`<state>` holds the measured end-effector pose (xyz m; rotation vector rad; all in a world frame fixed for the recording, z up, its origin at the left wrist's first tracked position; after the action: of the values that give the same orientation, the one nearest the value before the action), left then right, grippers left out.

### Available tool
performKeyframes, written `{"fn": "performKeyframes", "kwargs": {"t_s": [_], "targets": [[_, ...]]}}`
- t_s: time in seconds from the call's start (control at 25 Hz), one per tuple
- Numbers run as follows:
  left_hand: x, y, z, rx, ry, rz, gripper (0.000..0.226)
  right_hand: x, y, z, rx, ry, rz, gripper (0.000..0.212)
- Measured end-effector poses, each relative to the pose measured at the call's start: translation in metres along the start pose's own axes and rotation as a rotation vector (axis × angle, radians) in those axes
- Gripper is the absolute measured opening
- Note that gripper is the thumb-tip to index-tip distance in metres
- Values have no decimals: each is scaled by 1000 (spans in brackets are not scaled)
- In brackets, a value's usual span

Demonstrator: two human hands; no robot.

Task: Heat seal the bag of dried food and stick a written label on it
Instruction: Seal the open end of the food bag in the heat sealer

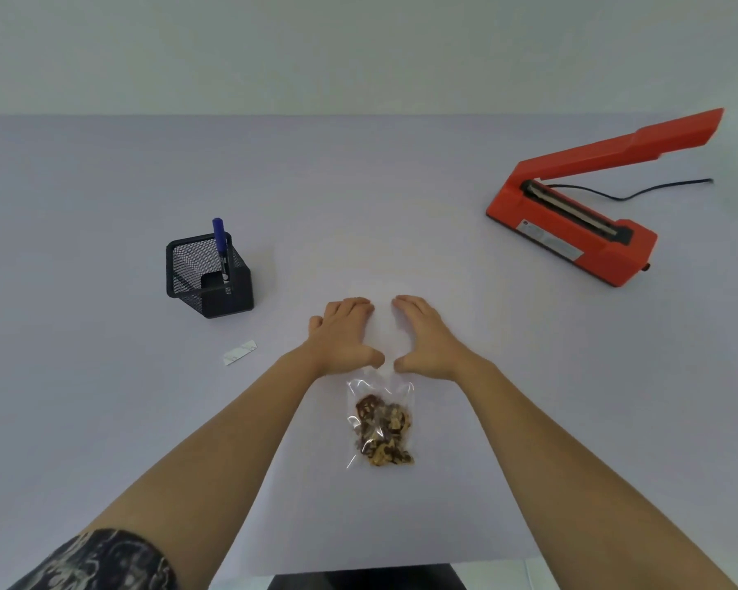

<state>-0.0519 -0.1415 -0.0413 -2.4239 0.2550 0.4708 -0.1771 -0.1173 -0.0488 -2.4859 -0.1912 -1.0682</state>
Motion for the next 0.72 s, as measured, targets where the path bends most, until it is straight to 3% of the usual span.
{"fn": "performKeyframes", "kwargs": {"t_s": [0.08, 0.2, 0.4, 0.6, 0.72], "targets": [[-7, -2, -12, -36, -176, -48, 85, 1, -7, -15, -144, 189, 15, 84], [-27, -10, -31, -120, -268, 13, 75, 3, -21, -44, -333, 208, -21, 70], [-87, -7, -45, -177, -288, 125, 78, -30, -43, -95, -511, 41, 9, 65], [-158, 33, -36, -152, -333, 124, 78, -84, -82, -173, -811, -218, 161, 56], [-201, 74, -35, -169, -355, 98, 72, -124, -103, -224, -936, -338, 231, 63]]}}
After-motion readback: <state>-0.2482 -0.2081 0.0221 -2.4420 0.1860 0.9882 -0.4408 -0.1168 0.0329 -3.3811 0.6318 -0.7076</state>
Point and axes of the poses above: each hand's wrist, its own y-axis towards the middle knuckle, its own z-axis out of the palm, x = y × z, the point moved 7 cm from there along y, towards the middle knuckle, and after that the axes turned 8 degrees about -z, right-handed, at the moved point
